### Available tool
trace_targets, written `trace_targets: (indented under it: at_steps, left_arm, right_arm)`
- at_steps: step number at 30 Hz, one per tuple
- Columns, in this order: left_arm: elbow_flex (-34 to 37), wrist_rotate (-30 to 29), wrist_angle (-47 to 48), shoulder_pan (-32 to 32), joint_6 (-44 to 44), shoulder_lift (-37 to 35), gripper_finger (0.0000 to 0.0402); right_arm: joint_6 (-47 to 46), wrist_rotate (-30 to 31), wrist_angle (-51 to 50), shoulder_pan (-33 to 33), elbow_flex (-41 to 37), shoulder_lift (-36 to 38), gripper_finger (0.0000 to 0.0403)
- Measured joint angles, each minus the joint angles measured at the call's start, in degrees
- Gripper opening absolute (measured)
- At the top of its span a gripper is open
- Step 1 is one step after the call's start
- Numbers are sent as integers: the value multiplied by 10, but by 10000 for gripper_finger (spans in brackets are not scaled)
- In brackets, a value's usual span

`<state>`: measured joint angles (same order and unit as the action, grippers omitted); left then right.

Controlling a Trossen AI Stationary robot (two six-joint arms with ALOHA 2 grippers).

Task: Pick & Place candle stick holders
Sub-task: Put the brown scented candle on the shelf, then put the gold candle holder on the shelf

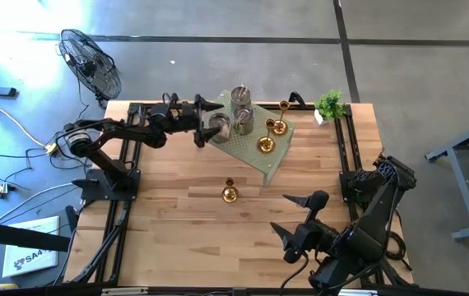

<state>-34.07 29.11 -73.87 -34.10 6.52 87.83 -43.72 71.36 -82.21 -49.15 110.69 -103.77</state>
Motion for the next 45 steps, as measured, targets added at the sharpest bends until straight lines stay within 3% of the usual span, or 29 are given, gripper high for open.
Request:
trace_targets:
  at_steps: [12, 17, 22, 30, 40, 42, 45]
  left_arm:
    - [0, -83, 2, 0, 3, -52, 394]
    - [0, -137, 2, 0, 44, -71, 394]
    - [0, -123, 2, 0, 56, -99, 394]
    - [0, 55, 3, 0, 138, -162, 394]
    - [0, 424, 34, 0, 310, -184, 394]
    - [0, 460, 80, 4, 309, -184, 394]
    - [0, 457, 155, 15, 276, -184, 394]
  right_arm:
    - [-15, -14, -3, 0, 0, -2, 389]
    - [-24, -15, -3, 0, 0, -2, 389]
    - [-27, -18, -3, -4, 0, -2, 389]
    - [-28, -14, -3, -20, 0, -2, 389]
    - [-28, -13, -3, -24, 0, -2, 389]
    - [-28, -13, -3, -23, 0, -2, 389]
    - [-28, -13, -3, -23, 0, -2, 389]
